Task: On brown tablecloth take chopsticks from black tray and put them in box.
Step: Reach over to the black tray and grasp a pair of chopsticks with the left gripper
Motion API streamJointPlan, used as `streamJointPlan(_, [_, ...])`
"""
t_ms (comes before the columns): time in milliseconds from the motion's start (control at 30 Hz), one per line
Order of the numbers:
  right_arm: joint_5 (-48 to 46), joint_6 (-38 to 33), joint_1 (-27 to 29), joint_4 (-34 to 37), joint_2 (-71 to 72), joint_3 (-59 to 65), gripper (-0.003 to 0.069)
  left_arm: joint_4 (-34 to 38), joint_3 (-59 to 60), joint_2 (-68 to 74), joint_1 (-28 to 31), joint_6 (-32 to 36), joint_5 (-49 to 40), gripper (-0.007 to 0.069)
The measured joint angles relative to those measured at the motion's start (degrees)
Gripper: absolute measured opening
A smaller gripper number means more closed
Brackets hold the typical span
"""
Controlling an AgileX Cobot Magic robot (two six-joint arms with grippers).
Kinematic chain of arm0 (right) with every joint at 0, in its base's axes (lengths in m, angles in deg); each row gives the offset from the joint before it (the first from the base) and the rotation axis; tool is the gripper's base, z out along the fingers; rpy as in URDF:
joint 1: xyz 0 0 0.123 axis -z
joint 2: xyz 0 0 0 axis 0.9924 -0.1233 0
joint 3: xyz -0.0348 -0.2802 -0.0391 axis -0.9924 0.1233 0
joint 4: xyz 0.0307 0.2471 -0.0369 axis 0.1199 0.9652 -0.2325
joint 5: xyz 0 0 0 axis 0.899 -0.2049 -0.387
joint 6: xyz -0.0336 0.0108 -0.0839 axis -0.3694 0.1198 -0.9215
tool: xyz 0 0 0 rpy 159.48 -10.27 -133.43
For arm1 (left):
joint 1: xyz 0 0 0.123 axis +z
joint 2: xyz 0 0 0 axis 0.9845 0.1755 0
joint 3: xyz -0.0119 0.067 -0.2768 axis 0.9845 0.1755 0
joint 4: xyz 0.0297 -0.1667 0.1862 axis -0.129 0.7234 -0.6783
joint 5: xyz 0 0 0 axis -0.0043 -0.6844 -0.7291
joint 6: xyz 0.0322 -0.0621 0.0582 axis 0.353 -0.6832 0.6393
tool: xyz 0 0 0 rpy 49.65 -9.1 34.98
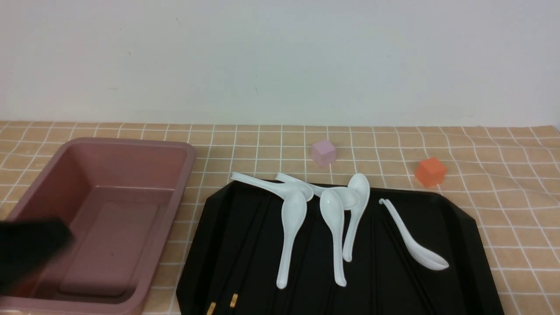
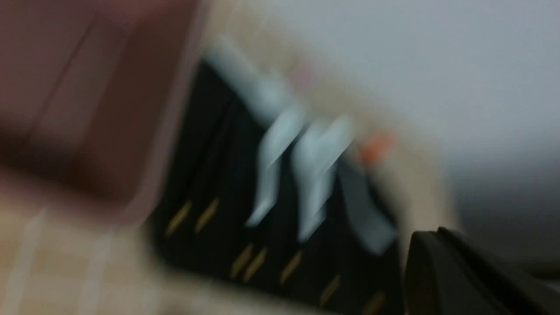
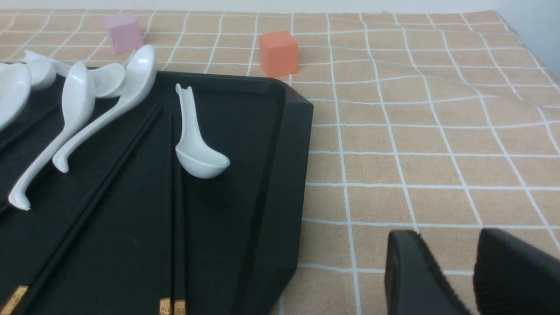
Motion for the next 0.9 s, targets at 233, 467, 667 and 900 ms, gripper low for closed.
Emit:
streamJointPlan(233, [0.00,0.00,0.00,0.00,0.00,0.00,0.0240,-4.32,-10.12,29.36,-4.12,9.64,-17.42,-0.0013])
streamJointPlan(467, [0.00,0.00,0.00,0.00,0.00,0.00,0.0240,-10.77,-19.93,51.05,-22.57,6.38,-14.04,-0.0013])
streamJointPlan(667, [0.00,0.00,0.00,0.00,0.00,0.00,0.0240,-19.95,-29.95,63.50,-29.16,0.64,-14.38,-0.0004])
streamJointPlan(900, [0.00,0.00,0.00,0.00,0.00,0.00,0.0240,-28.02,-36.96,70.59,-29.66,-2.36,-13.22,0.0125])
